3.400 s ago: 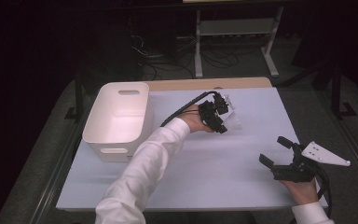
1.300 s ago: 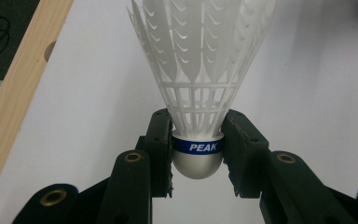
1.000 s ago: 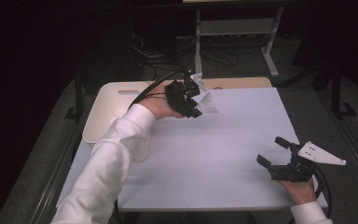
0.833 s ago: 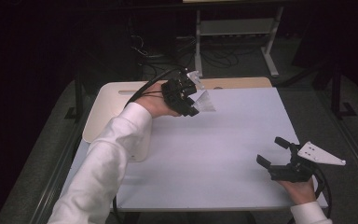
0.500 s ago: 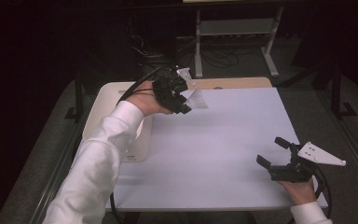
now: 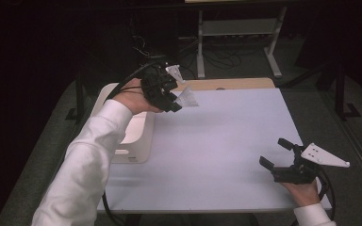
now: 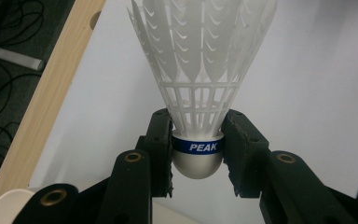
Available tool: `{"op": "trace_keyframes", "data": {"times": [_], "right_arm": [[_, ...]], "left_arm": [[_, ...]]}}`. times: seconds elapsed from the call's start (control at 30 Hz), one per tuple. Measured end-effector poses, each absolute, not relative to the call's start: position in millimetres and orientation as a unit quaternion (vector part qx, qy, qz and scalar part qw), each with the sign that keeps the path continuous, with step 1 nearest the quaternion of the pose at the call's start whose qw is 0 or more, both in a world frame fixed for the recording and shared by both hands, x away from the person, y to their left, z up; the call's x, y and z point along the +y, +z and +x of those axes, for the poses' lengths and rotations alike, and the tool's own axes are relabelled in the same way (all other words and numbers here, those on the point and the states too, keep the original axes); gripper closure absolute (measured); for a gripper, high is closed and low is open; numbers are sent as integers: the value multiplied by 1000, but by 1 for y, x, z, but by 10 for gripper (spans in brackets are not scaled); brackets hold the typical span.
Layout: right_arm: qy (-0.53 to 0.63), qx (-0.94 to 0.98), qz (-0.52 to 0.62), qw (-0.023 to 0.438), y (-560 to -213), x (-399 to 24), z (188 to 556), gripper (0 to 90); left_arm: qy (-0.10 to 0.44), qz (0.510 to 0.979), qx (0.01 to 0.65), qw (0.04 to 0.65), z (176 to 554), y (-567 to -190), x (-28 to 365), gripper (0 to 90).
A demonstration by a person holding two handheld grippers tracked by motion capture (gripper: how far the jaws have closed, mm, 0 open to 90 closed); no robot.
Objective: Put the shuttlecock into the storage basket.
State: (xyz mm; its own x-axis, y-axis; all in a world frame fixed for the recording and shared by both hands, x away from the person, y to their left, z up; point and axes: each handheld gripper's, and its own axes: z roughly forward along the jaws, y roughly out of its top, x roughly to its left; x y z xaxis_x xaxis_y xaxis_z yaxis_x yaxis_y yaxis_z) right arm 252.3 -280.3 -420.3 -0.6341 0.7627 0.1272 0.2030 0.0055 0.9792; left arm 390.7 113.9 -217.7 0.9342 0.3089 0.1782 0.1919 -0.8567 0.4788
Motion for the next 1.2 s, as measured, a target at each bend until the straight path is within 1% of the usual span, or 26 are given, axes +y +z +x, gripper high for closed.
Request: {"op": "trace_keyframes", "data": {"times": [0.07,0.17,1.03,1.2], "right_arm": [[606,671,360,231,-420,-280,252,0],[605,671,360,232,-420,-280,252,0],[604,673,361,228,-421,-280,252,0],[604,673,361,229,-421,-280,252,0]], "left_arm": [[125,960,124,218,391,-217,118,644],[127,958,134,220,390,-217,123,644],[137,959,146,199,388,-215,157,643],[136,957,155,206,387,-214,164,643]]}}
